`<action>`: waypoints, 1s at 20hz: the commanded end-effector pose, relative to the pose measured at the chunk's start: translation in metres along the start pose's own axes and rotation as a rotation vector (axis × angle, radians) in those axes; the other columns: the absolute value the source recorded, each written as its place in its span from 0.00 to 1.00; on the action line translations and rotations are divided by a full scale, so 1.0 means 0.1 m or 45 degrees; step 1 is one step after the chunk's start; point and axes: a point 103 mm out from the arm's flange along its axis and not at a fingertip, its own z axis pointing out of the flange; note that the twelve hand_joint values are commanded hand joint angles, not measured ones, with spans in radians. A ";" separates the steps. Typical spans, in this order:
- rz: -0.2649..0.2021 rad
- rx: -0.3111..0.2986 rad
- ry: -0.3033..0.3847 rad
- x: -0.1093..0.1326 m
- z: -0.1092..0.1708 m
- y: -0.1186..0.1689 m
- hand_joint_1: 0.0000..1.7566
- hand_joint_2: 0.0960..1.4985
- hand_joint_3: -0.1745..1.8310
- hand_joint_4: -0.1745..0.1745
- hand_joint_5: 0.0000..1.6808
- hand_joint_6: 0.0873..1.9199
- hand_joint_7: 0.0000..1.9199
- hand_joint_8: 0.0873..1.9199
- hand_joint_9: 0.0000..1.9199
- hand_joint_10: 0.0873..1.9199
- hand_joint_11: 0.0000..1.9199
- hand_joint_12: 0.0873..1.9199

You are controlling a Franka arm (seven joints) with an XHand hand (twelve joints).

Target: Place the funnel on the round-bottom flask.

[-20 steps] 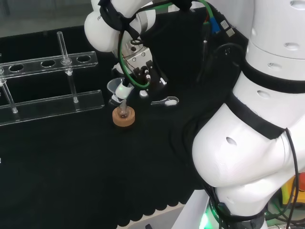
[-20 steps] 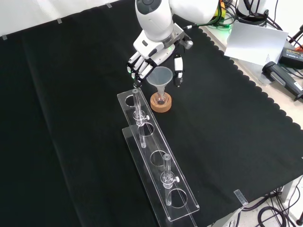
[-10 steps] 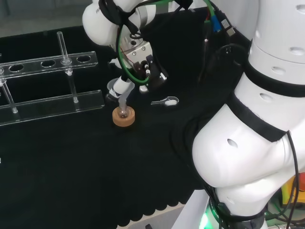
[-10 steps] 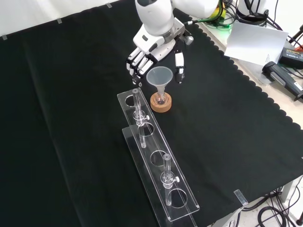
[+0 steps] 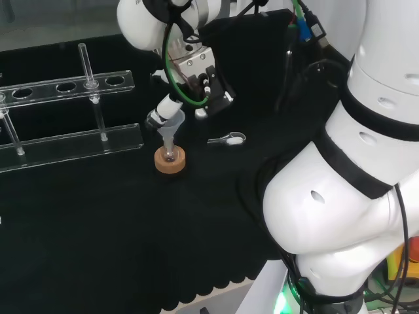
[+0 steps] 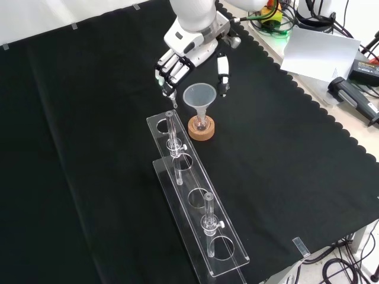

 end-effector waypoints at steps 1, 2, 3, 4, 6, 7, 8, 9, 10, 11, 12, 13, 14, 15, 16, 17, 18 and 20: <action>0.016 -0.109 0.041 -0.18 -0.37 -0.13 0.21 0.38 0.11 0.42 0.04 0.00 0.21 0.00 0.06 0.37 0.00 0.44; 0.019 -0.118 0.041 -0.19 -0.39 -0.13 0.21 0.38 0.11 0.42 0.05 0.00 0.21 0.00 0.06 0.37 0.00 0.44; 0.023 -0.127 0.041 -0.21 -0.42 -0.14 0.21 0.38 0.11 0.42 0.05 0.00 0.20 0.00 0.06 0.37 0.00 0.44; 0.028 -0.137 0.038 -0.23 -0.45 -0.14 0.21 0.38 0.11 0.42 0.05 0.00 0.20 0.00 0.06 0.37 0.00 0.44; 0.034 -0.151 0.035 -0.26 -0.50 -0.15 0.21 0.38 0.11 0.42 0.05 0.00 0.20 0.00 0.05 0.37 0.00 0.44; 0.035 -0.155 0.036 -0.27 -0.51 -0.15 0.21 0.38 0.11 0.42 0.05 0.00 0.20 0.00 0.05 0.37 0.00 0.44; 0.035 -0.159 0.037 -0.29 -0.53 -0.15 0.21 0.38 0.11 0.42 0.05 0.00 0.20 0.00 0.05 0.37 0.00 0.44; 0.035 -0.164 0.036 -0.30 -0.55 -0.15 0.21 0.38 0.11 0.42 0.05 0.00 0.20 0.00 0.05 0.37 0.00 0.44; 0.039 -0.168 0.037 -0.33 -0.56 -0.14 0.21 0.38 0.11 0.42 0.05 0.00 0.20 0.00 0.05 0.37 0.00 0.44; 0.044 -0.174 0.039 -0.35 -0.58 -0.13 0.21 0.38 0.11 0.42 0.05 0.00 0.20 0.00 0.05 0.37 0.00 0.44; 0.047 -0.184 0.044 -0.38 -0.59 -0.13 0.21 0.38 0.11 0.42 0.05 0.00 0.20 0.00 0.05 0.37 0.00 0.44; 0.049 -0.192 0.045 -0.39 -0.59 -0.13 0.21 0.38 0.11 0.42 0.05 0.00 0.20 0.00 0.05 0.37 0.00 0.44; 0.049 -0.197 0.046 -0.41 -0.60 -0.13 0.21 0.38 0.11 0.42 0.06 0.00 0.20 0.00 0.05 0.37 0.00 0.44; 0.049 -0.200 0.040 -0.44 -0.61 -0.12 0.21 0.38 0.11 0.42 0.06 0.00 0.21 0.00 0.05 0.37 0.00 0.44; 0.049 -0.200 0.038 -0.48 -0.61 -0.12 0.21 0.38 0.11 0.41 0.07 0.00 0.21 0.00 0.05 0.37 0.00 0.43; 0.051 -0.198 0.037 -0.53 -0.60 -0.12 0.21 0.38 0.11 0.41 0.08 0.00 0.22 0.00 0.06 0.38 0.00 0.43; 0.054 -0.196 0.031 -0.58 -0.60 -0.12 0.22 0.38 0.11 0.40 0.08 0.00 0.22 0.00 0.06 0.38 0.00 0.43; 0.062 -0.190 0.022 -0.67 -0.61 -0.11 0.22 0.38 0.11 0.40 0.09 0.00 0.22 0.00 0.06 0.38 0.00 0.43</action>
